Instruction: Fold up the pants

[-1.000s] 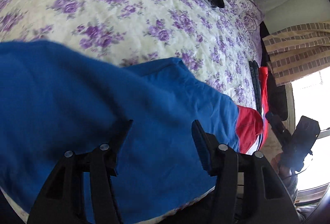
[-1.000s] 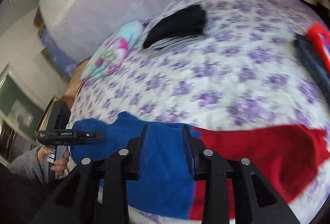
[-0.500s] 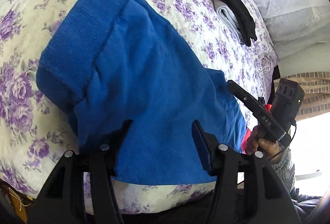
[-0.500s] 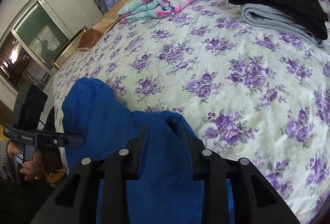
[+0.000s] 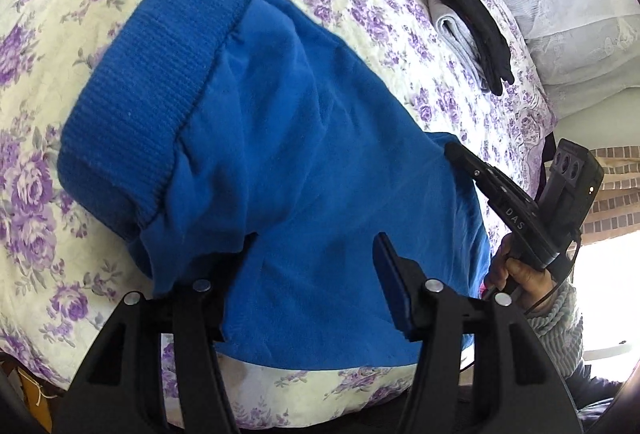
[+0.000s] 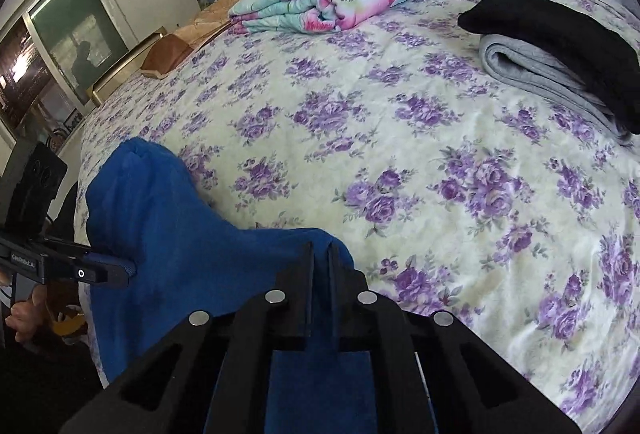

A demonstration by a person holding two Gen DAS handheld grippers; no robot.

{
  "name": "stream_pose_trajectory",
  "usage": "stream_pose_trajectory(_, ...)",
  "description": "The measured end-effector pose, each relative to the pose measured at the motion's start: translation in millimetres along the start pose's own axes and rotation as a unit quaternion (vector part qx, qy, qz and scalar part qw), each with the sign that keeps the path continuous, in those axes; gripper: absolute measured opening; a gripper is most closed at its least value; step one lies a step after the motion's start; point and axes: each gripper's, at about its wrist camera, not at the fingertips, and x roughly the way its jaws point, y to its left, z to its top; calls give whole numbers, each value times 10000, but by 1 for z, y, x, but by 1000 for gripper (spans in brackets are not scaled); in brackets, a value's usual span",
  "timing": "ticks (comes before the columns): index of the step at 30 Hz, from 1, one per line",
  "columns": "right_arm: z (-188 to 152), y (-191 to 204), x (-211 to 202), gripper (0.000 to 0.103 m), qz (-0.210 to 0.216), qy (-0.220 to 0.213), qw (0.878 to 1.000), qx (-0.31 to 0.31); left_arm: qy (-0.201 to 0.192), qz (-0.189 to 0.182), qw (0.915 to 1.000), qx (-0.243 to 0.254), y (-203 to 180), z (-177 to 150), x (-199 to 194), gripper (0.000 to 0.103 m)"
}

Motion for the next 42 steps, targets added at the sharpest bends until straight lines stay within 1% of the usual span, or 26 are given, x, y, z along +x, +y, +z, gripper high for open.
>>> stream_pose_trajectory(4, -6, -11, 26, 6, -179, 234, 9992, 270, 62, 167, 9997, 181, -4, 3, 6, 55)
stream_pose_trajectory(7, -9, -13, 34, 8, -164, 225, 9989, 380, 96, 246, 9993, 262, -5, 4, 11, 55)
stream_pose_trajectory(8, -9, -14, 31, 11, -119, 215, 9988, 427, 99, 238, 9993, 264, -5, 5, 11, 55)
stream_pose_trajectory(10, -8, -15, 20, 25, -107, 167, 9986, 492, 69, 192, 9995, 258, -7, 5, 4, 55)
stream_pose_trajectory(14, -8, -8, -26, 25, -231, -302, 9982, 457, -336, 235, 9981, 459, -14, 8, -23, 55)
stream_pose_trajectory(16, -11, -1, -44, 25, -222, -496, 9975, 460, -588, 370, 9963, 512, -14, 14, -33, 55)
stream_pose_trajectory(18, -19, 8, -52, 25, -130, -486, 9974, 520, -554, 476, 9961, 503, -10, 22, -30, 55)
stream_pose_trajectory(20, -30, 14, -41, 25, -145, -266, 9981, 537, -494, 505, 9962, 517, -8, 29, -21, 55)
stream_pose_trajectory(22, -43, 15, -20, 25, -173, 59, 9977, 658, -488, 713, 9927, 837, -16, 34, -7, 55)
stream_pose_trajectory(23, -50, 12, -6, 25, -176, 316, 9961, 809, -517, 829, 9899, 1025, -22, 36, -3, 55)
stream_pose_trajectory(24, -58, 10, 3, 24, -201, 386, 9949, 914, -556, 951, 9861, 1241, -27, 37, 0, 55)
stream_pose_trajectory(25, -61, 10, 3, 23, -216, 276, 9950, 938, -564, 1103, 9821, 1422, -34, 38, 3, 55)
stream_pose_trajectory(26, -61, 12, 1, 23, -236, 255, 9951, 926, -522, 1128, 9810, 1491, -37, 38, 1, 55)
stream_pose_trajectory(27, -59, 14, -5, 24, -300, 235, 9951, 914, -494, 1023, 9819, 1514, -39, 37, -5, 55)
stream_pose_trajectory(28, -58, 17, -15, 25, -369, 131, 9954, 880, -485, 804, 9835, 1544, -42, 35, -14, 56)
stream_pose_trajectory(29, -57, 21, -29, 25, -429, -15, 9958, 808, -503, 705, 9833, 1602, -41, 33, -23, 57)
stream_pose_trajectory(30, -58, 25, -40, 30, -466, -108, 9962, 732, -532, 701, 9816, 1696, -41, 30, -30, 60)
stream_pose_trajectory(31, -60, 29, -50, 35, -485, -157, 9965, 663, -522, 785, 9787, 1822, -38, 26, -34, 66)
stream_pose_trajectory(32, -65, 34, -58, 37, -497, -182, 9968, 596, -464, 902, 9764, 1909, -34, 22, -33, 67)
stream_pose_trajectory(34, -76, 46, -65, 39, -478, -111, 9976, 487, -377, 1137, 9718, 2029, -18, 19, -25, 66)
stream_pose_trajectory(36, -91, 56, -61, 41, -430, 158, 9980, 445, -483, 1113, 9694, 2134, -11, 16, -21, 63)
stream_pose_trajectory(38, -109, 62, -43, 44, -545, 625, 9956, 440, -584, 1281, 9603, 2408, -17, 11, -18, 64)
stream_pose_trajectory(39, -117, 64, -36, 45, -637, 706, 9945, 441, -624, 1345, 9567, 2507, -20, 9, -16, 65)
stream_pose_trajectory(40, -121, 66, -37, 45, -713, 530, 9952, 410, -649, 1381, 9547, 2556, -23, 8, -14, 70)
stream_pose_trajectory(41, -120, 68, -39, 45, -765, 498, 9948, 444, -651, 1374, 9542, 2575, -25, 6, -13, 75)
stream_pose_trajectory(42, -117, 70, -43, 45, -801, 493, 9942, 519, -664, 1352, 9544, 2577, -27, 6, -14, 76)
